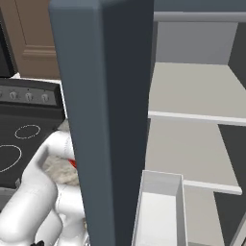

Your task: Take the lemon, peach, and carrot from the freezer and place them in the bowl on the counter.

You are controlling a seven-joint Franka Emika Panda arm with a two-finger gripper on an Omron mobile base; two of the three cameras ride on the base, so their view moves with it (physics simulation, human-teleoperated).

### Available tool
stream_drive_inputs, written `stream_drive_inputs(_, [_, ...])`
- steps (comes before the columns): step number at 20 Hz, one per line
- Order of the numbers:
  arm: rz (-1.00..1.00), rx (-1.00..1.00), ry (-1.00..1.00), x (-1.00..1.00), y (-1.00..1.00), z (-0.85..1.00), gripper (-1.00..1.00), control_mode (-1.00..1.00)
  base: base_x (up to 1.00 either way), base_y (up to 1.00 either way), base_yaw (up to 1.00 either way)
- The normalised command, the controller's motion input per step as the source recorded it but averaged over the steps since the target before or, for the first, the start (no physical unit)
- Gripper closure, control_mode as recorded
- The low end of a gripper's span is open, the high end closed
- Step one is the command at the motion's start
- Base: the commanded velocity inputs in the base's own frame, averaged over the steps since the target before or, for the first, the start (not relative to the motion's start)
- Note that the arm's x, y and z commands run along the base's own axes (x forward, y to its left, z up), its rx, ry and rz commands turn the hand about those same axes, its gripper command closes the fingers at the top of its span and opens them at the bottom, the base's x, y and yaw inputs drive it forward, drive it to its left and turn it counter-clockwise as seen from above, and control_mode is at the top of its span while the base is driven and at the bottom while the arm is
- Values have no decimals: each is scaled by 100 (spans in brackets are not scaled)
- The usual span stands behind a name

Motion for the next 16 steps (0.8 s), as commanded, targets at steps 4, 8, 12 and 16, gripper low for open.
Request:
stream_drive_inputs(4, [0,0,0,28,0,-46,100,-100,0,0,0])
stream_drive_inputs(8, [0,0,0,26,0,-31,100,-100,0,0,0])
stream_drive_inputs(12, [0,0,0,25,0,-11,100,-100,0,0,0])
stream_drive_inputs(16, [0,0,0,24,0,-20,-100,-100,0,0,0])
